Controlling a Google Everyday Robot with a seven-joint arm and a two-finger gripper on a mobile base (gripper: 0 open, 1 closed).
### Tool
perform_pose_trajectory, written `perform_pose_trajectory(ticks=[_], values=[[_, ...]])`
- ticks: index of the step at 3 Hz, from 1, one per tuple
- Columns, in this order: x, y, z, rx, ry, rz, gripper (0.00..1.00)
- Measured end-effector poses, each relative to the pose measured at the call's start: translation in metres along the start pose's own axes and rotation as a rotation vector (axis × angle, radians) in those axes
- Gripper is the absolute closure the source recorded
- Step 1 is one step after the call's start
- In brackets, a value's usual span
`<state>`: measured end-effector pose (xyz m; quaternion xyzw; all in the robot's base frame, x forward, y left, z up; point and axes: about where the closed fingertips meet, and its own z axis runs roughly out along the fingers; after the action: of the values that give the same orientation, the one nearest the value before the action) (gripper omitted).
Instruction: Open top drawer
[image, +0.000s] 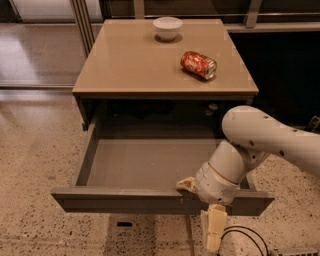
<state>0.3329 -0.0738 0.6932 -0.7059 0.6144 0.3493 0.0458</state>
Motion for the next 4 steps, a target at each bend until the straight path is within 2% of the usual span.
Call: perform_pose_trajectory(ticks=[1,2,3,4], values=[[0.002,0.012,0.003,-0.027,0.000,0.011,0.00],[-0.004,0.063,0.004,-0.108,0.037,0.019,0.00],[-0.004,0.063,0.004,-0.108,0.037,0.019,0.00],[-0.001,0.053,0.015,-0.135,0.060,0.025,0.00]])
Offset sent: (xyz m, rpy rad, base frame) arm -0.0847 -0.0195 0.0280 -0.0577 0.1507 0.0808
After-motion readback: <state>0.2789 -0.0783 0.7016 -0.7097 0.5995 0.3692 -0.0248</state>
